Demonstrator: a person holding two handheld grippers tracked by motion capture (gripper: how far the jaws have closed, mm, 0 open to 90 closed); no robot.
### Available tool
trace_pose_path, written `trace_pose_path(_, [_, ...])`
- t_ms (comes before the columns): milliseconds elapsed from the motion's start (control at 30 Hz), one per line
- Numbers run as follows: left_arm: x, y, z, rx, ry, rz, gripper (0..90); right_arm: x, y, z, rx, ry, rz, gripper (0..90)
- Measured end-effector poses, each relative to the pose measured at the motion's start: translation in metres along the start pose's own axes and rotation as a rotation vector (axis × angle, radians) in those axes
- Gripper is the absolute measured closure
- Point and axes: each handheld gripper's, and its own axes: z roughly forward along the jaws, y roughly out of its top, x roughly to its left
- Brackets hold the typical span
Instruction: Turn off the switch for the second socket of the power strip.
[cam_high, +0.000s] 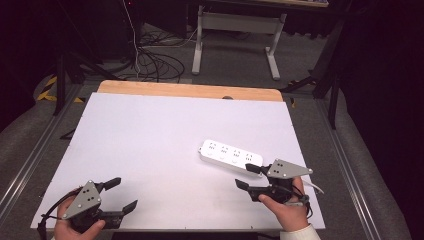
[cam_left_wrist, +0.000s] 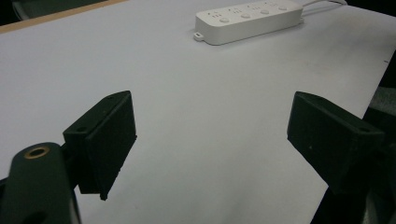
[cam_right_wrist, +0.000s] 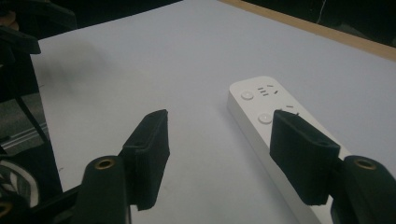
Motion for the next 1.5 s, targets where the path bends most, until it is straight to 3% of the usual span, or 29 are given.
trace_pose_path(400, [0.001,-0.001,0.0,-0.012,-0.001,0.005,11.7,-0.001,-0.029,-0.001,-0.035,-0.002,0.026,31.7])
trace_pose_path(667, [0.003,-0.003,-0.001,-0.016,-0.019,-0.004,9.2,0.0,-0.05,0.007,0.021,-0.005,0.029,25.7])
trace_pose_path(1067, [0.003,-0.009,-0.005,-0.007,-0.008,0.0,9.2,0.003,-0.065,0.018,0.115,-0.015,0.017,18.8])
trace_pose_path(1267, [0.003,-0.012,-0.005,-0.004,0.001,0.006,9.2,0.004,-0.067,0.02,0.121,-0.02,0.011,16.5])
trace_pose_path(1500, [0.005,-0.012,-0.002,-0.001,0.025,0.019,8.9,0.004,-0.066,0.019,0.08,-0.029,0.001,13.9])
